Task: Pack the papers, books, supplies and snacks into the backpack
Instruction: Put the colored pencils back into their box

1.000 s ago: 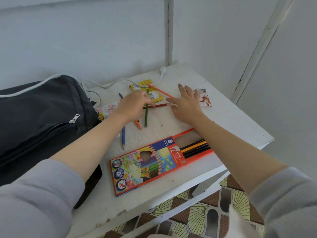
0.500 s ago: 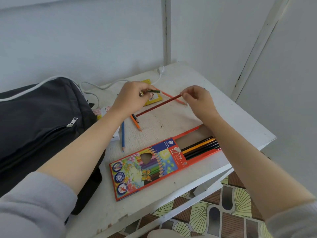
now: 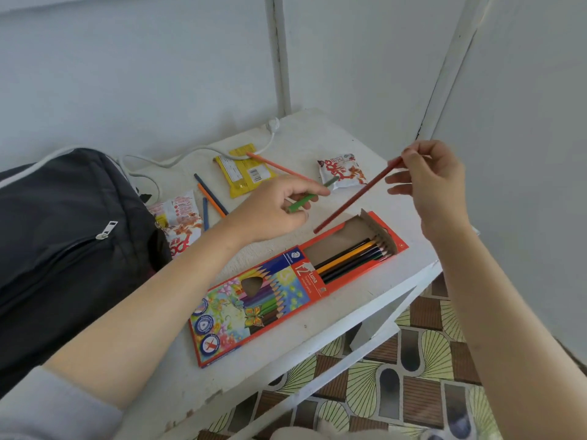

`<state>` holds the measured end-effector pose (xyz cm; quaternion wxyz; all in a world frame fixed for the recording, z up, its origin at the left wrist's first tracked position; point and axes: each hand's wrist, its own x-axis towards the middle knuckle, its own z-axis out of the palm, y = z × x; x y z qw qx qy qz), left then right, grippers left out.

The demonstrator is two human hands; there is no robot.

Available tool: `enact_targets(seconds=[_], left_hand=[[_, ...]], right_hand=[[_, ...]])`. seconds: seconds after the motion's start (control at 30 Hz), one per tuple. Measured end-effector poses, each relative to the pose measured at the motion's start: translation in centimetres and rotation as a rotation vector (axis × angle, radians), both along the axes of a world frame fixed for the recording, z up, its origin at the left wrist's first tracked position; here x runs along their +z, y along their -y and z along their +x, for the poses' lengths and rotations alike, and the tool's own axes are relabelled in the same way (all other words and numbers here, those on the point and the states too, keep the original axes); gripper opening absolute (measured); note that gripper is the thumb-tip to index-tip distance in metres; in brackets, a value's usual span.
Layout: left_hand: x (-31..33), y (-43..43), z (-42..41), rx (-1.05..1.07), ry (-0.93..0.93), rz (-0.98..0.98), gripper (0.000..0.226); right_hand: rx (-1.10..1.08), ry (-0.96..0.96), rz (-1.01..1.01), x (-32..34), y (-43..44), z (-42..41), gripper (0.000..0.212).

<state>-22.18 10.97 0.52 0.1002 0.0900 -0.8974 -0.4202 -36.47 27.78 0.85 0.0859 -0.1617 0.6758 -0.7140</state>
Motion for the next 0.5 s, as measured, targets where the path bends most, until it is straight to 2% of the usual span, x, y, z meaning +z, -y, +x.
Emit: enact_targets(seconds=[0.07,0.17,0.23,0.37,0.5], left_hand=[[-0.6,-1.4,0.1,-0.049,0.026,-0.037,0.052],[-1.7,-2.7,0.3,-0.119,0.171,-0.159,0.068],[-2.3,-3.2,0.5,-0.141,0.244,-0.136,0.075],[-3.1,-4.4,0.2,0.008,0.117,0.022,0.037],[-2.9,-4.8,-0.5,0.225,-0.039,0.347,0.034]], right_hand=[[-0.038,-0.009,0.076,-0.3,-0.8,-0.1,0.015],[-0.072,-0.008,0.138,-1.0,-1.7,-0.2,0.010],[-0.099,-0.003,0.160,-1.2,-2.1,-0.2,0.010],[-0.109,-0.025,0.235,-1.3,-2.3,-0.3,0.008],[-0.058,-0.115,0.377,-1.7,-1.6,0.4,0.008]])
